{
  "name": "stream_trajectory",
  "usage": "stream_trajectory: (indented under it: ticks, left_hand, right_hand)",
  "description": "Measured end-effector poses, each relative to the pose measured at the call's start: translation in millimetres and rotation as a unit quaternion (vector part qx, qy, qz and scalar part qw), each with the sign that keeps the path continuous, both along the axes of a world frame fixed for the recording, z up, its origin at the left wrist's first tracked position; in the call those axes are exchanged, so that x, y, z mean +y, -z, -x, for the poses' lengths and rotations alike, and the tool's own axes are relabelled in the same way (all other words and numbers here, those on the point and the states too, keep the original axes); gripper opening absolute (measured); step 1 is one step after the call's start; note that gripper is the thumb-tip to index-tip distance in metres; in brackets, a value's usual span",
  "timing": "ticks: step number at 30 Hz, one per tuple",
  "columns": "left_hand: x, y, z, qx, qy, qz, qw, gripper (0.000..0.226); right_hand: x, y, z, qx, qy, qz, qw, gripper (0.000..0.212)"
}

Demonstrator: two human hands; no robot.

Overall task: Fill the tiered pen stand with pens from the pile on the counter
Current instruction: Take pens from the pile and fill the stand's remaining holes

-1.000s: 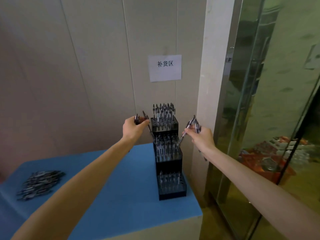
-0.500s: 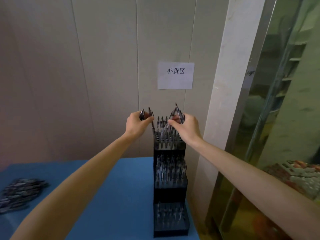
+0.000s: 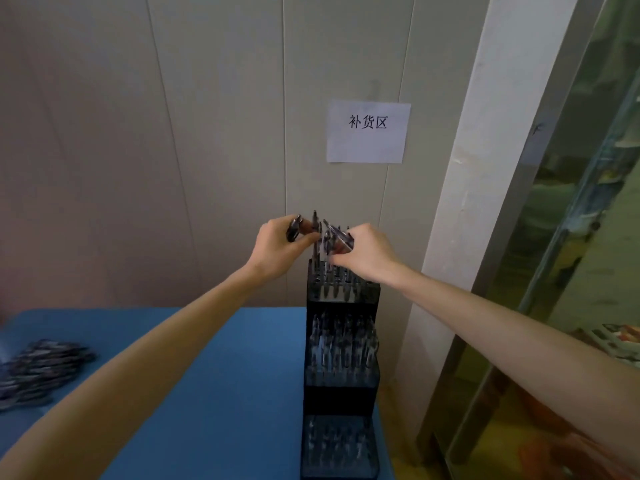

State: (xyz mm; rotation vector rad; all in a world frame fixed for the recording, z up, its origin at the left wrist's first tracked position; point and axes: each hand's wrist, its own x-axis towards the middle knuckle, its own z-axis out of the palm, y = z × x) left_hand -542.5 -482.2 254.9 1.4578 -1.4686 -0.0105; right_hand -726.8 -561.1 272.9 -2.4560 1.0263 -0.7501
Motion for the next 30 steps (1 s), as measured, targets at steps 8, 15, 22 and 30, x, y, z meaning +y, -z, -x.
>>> stream_trajectory:
  ticks: [8,15,22,30]
  left_hand:
    - [-9,10,-10,0.035,0.015,-0.047,0.998,0.010]
    - [-11,19,-12,-0.022,0.063,-0.155,0.986,0.011]
    - [-2,29,-7,-0.002,0.051,-0.131,0.990,0.011]
    - [3,10,0,0.234,0.052,-0.091,0.967,0.023]
  right_hand:
    - [-6,-10,-14,0.084,0.054,-0.003,0.995,0.027]
    - [-8,-5,-14,0.078,0.045,-0.014,0.996,0.020]
    - [-5,7,-5,-0.104,-0.004,-0.039,0.994,0.045]
    - [-11,4,5,-0.242,0.003,-0.124,0.962,0.042]
